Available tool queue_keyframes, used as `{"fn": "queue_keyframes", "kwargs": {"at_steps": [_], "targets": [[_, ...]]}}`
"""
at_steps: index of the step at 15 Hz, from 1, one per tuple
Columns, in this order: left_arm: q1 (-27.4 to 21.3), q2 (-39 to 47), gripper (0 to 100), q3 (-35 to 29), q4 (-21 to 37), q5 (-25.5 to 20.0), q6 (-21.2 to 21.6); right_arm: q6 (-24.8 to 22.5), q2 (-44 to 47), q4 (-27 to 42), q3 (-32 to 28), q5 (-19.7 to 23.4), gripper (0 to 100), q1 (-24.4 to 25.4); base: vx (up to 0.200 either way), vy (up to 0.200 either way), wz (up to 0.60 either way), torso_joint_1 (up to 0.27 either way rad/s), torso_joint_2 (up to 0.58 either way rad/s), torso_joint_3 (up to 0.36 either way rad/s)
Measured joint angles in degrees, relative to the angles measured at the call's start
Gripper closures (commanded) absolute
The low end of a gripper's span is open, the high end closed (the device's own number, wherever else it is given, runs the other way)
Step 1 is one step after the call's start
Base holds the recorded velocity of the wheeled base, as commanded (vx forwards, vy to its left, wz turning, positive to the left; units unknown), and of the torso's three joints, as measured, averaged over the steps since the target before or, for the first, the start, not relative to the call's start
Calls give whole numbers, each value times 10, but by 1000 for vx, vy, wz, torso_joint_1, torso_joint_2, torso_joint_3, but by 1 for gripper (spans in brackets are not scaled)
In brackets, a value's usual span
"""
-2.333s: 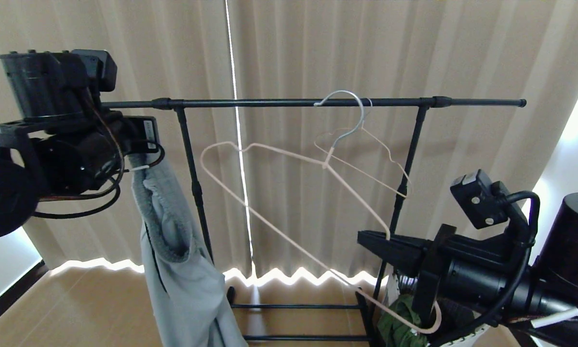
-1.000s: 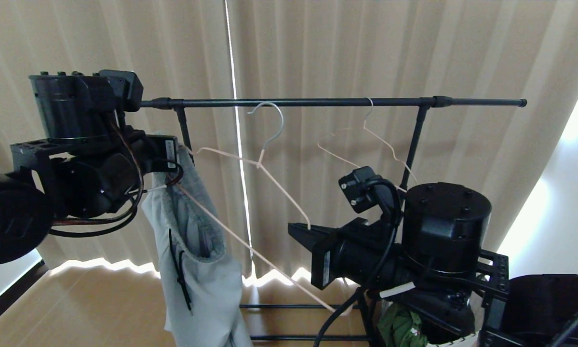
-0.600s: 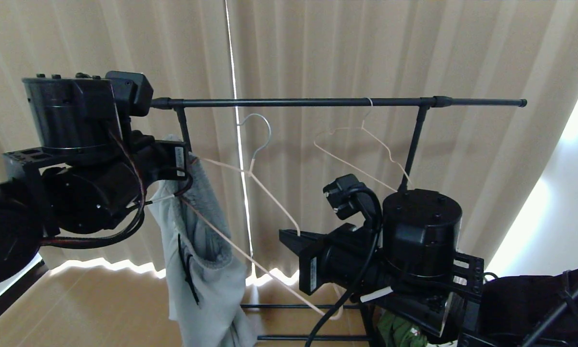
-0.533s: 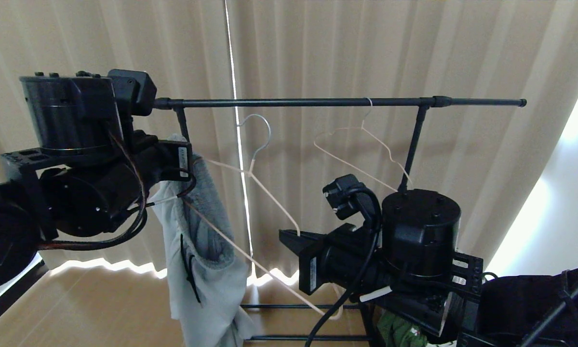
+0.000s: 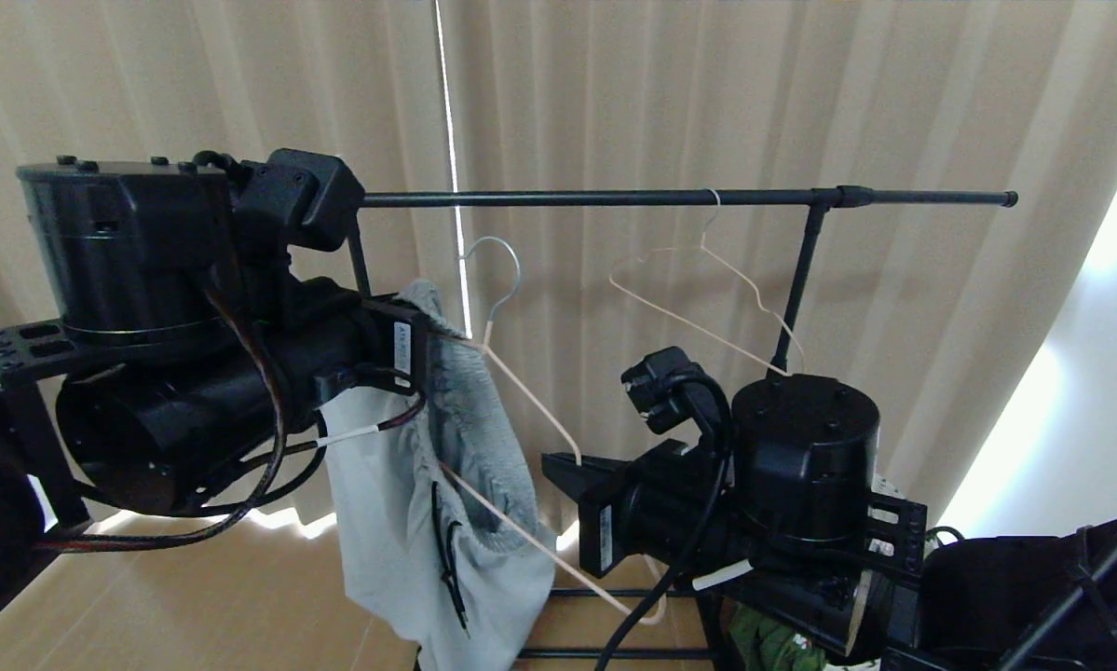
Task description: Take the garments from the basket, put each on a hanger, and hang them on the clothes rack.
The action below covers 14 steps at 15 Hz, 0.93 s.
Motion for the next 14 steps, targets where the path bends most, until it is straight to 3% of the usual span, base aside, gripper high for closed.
{"fn": "queue_keyframes", "kwargs": {"at_steps": [5,14], "targets": [[-10,-25,100,39,-3,-65,18,0,-1,1,0,0,100,0,0,0,0,0,0,0],[-33,-55,100,91,-9,-71,31,-4,-41,12,-4,-1,100,-1,0,0,0,0,0,0]]}}
